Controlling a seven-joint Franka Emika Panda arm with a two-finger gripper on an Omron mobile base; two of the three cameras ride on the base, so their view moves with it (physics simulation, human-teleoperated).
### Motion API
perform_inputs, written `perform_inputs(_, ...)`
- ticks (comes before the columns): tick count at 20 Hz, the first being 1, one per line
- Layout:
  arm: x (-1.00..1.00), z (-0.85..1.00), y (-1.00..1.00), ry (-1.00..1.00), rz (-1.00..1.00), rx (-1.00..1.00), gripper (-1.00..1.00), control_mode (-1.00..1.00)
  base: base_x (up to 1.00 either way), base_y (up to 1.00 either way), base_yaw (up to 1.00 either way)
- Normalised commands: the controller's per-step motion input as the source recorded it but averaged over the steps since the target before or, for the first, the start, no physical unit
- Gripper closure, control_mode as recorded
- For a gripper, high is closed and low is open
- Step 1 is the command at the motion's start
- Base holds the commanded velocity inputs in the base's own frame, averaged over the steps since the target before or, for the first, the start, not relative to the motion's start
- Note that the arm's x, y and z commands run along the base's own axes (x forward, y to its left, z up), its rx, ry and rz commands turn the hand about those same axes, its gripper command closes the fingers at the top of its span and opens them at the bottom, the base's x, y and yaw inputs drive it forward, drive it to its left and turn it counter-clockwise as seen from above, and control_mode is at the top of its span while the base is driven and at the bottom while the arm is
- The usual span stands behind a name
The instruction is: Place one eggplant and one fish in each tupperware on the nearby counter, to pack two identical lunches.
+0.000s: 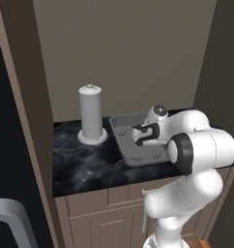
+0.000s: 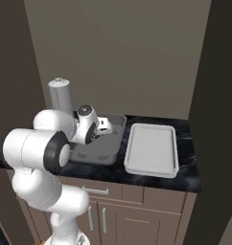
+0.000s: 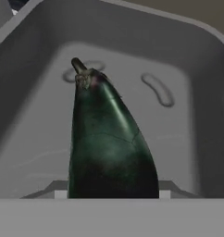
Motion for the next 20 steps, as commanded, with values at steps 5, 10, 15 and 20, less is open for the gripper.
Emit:
perform_inputs(5,0.67,-0.33,0.0,0.0,0.0,0.0,-1.0,-1.0,0.0,0.0,0.0)
perform_inputs(10,0.0,0.38,-0.15,0.01,0.0,0.0,-1.0,-1.0,0.0,0.0,0.0)
perform_inputs(15,-0.41,0.93,-0.21,-0.01,0.0,0.0,-1.0,-1.0,0.0,0.0,0.0)
perform_inputs(20,-0.9,1.0,-0.11,-0.03,0.0,0.0,-1.0,-1.0,0.0,0.0,0.0)
